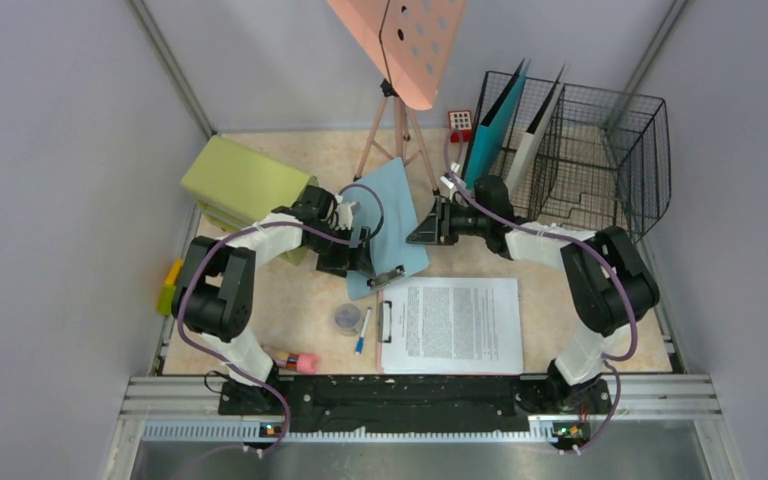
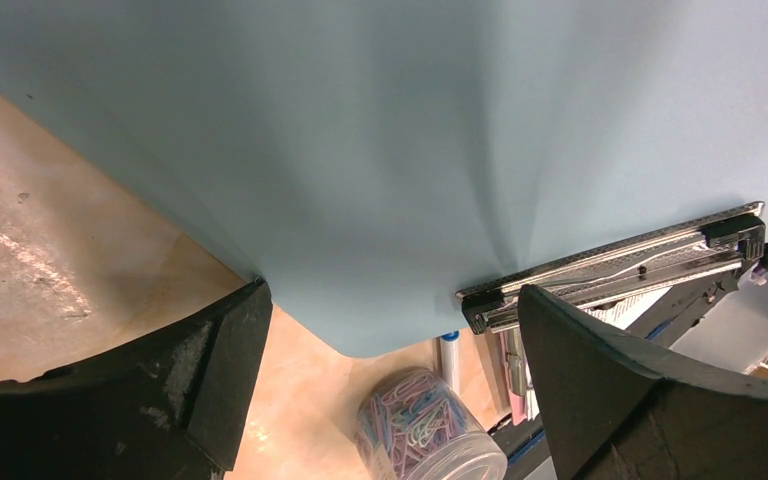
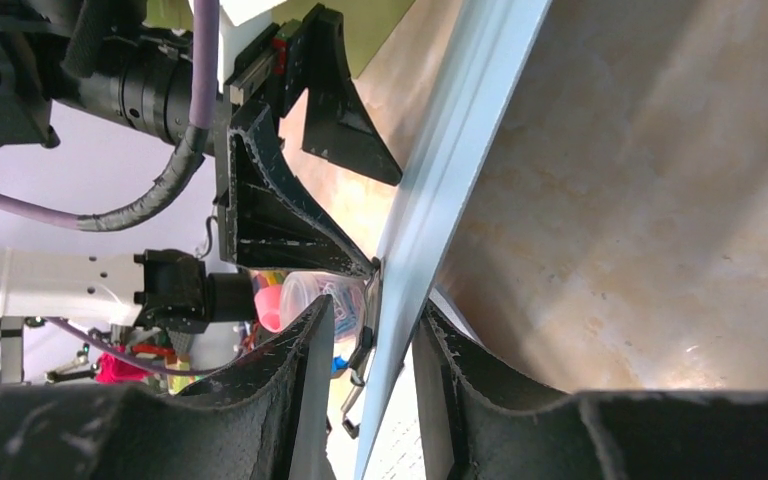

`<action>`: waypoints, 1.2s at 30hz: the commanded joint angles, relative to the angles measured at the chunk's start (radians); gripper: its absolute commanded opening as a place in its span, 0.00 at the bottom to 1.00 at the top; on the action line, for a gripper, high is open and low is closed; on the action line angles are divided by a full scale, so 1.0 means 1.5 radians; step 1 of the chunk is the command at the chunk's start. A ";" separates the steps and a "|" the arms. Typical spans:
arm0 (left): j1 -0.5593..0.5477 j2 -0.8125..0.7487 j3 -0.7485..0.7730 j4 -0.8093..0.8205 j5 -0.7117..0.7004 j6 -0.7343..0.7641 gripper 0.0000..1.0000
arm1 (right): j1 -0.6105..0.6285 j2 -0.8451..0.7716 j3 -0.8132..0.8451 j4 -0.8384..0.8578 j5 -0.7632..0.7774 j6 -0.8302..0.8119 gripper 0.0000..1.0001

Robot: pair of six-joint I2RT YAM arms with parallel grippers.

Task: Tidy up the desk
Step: Pick up the folder from the center of the board.

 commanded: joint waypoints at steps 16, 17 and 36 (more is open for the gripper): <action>-0.004 -0.071 0.040 -0.034 0.007 0.067 0.99 | 0.029 -0.061 0.092 -0.136 0.040 -0.061 0.00; -0.004 -0.084 0.047 -0.042 0.003 0.080 0.99 | 0.026 -0.068 0.094 -0.143 0.041 -0.058 0.00; -0.013 -0.304 0.099 -0.107 -0.141 0.452 0.98 | -0.067 -0.131 0.135 -0.193 -0.051 0.037 0.00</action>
